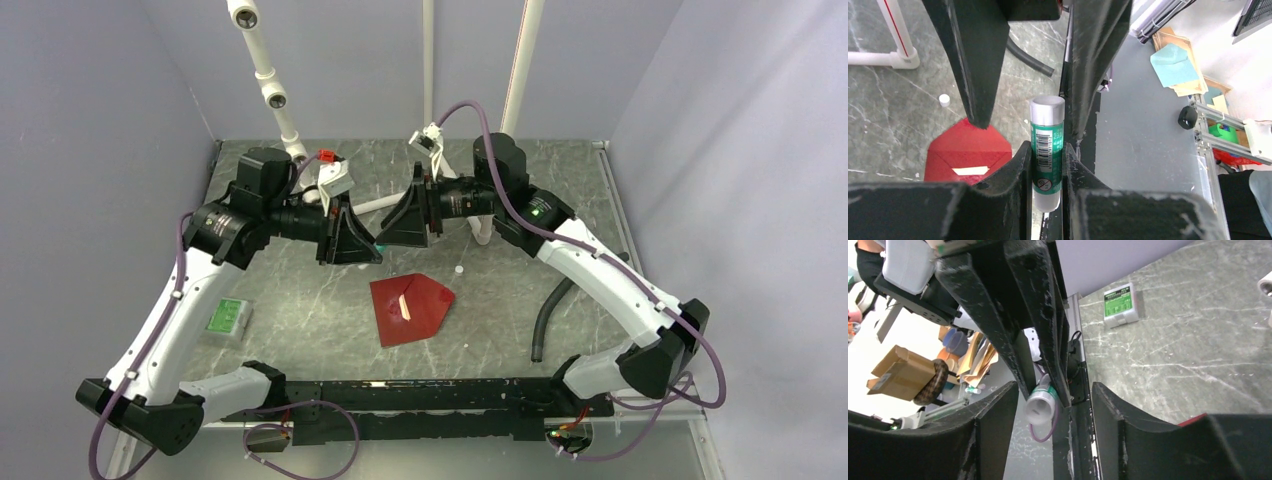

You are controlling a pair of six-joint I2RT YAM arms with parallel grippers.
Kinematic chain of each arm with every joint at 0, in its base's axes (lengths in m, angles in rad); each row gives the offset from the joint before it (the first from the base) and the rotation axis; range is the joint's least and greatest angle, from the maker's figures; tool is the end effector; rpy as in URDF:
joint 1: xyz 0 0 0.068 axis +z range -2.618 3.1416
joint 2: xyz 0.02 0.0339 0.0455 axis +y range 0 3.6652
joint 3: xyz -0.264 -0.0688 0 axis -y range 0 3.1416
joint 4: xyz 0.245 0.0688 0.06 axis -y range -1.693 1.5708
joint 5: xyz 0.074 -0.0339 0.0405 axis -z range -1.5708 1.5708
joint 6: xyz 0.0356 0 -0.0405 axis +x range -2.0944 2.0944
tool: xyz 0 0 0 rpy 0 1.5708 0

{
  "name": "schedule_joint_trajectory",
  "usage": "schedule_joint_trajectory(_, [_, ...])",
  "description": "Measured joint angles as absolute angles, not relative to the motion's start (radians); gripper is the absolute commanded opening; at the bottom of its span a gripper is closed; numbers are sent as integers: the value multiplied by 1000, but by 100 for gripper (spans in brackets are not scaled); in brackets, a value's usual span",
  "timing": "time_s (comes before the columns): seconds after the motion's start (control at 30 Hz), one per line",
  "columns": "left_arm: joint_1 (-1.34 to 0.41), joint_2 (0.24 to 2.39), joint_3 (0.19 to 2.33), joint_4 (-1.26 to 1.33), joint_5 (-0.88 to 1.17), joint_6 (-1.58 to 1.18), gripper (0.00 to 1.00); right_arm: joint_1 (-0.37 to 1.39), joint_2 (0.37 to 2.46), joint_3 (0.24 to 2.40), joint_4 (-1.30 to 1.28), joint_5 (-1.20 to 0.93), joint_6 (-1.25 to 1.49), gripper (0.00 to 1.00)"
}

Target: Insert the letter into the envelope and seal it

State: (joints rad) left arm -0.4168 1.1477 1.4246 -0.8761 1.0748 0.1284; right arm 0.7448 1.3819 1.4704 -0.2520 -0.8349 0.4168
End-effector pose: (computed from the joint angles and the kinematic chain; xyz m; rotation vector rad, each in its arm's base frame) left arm 0.1757 -0.1120 0.4276 1.1360 1.7436 -1.3212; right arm 0.2069 0.2267 0.4383 -0.9770 1.6908 1.5286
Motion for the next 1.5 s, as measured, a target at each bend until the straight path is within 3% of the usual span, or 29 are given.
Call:
schedule_joint_trajectory(0.17, [-417, 1126, 1409, -813, 1072, 78, 2, 745, 1394, 1466, -245, -863, 455, 41])
schedule_joint_trajectory(0.23, [-417, 1122, 1401, -794, 1068, 60, 3, 745, 1393, 1463, -235, -873, 464, 31])
schedule_joint_trajectory(0.33, [-417, 1114, 1386, -773, 1052, 35, 3, 745, 1393, 1461, -230, -883, 477, 8])
schedule_joint_trajectory(0.37, [-417, 1110, 1382, -767, 1049, 20, 7, 745, 1393, 1461, -230, -882, 476, 5])
schedule_joint_trajectory(0.43, [-417, 1105, 1380, -760, 1039, -7, 25, 745, 1393, 1460, -231, -879, 477, 0])
schedule_joint_trajectory(0.53, [-417, 1098, 1380, -748, 1018, -37, 64, 743, 1383, 1460, -230, -852, 484, 0])
schedule_joint_trajectory(0.6, [-418, 1087, 1367, -727, 994, -59, 73, 740, 1367, 1453, -225, -835, 498, 0])
schedule_joint_trajectory(1.03, [-418, 1028, 1168, -429, 908, -443, 88, 668, 1276, 1350, -57, -823, 641, 0])
schedule_joint_trajectory(1.5, [-418, 899, 953, 29, 757, -917, 89, 562, 1252, 1229, 194, -849, 877, 0])
